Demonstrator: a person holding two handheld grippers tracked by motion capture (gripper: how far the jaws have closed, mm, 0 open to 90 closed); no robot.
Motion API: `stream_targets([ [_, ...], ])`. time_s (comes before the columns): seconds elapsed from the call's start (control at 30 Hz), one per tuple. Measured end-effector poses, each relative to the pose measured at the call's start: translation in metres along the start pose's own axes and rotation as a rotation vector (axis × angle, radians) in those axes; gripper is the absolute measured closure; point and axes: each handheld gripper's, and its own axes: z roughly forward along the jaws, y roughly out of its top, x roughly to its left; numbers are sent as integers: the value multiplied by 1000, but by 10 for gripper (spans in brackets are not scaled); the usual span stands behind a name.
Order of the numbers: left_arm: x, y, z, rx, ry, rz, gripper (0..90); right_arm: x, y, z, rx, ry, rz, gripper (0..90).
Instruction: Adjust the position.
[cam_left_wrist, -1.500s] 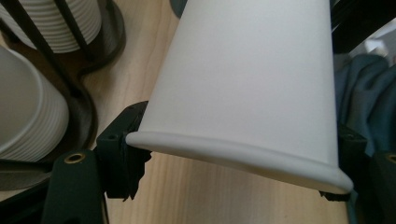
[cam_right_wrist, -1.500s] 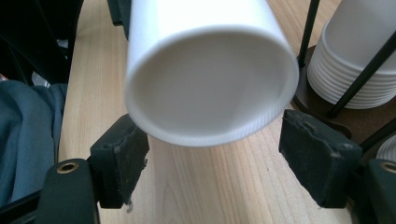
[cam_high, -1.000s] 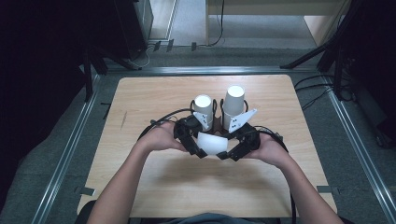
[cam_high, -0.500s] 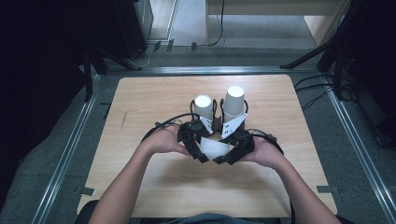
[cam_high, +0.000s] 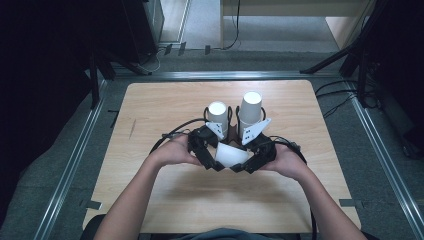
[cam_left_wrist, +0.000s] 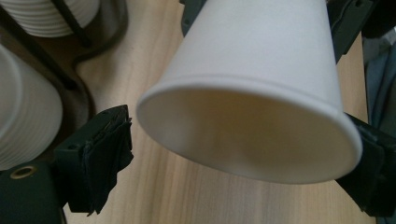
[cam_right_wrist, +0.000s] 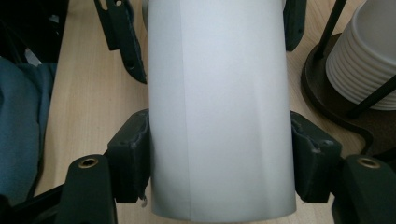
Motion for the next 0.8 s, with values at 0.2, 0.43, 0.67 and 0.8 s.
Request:
stream_targets([
  [0.2, 2, -4, -7, -69, -20, -37, 74, -1, -1, -4, -20, -5, 3, 332],
  [0.43, 0, -11, -10, -132, -38, -52, 74, -2, -3, -8, -55, 9, 8, 330],
  [0.67, 2, -16, -10, -222, -63, -91, 75, -1, -3, -8, -62, 16, -1, 330],
  [0.8, -1, -17, -8, -233, -68, -80, 81, -2, -3, -9, -75, 20, -4, 330],
])
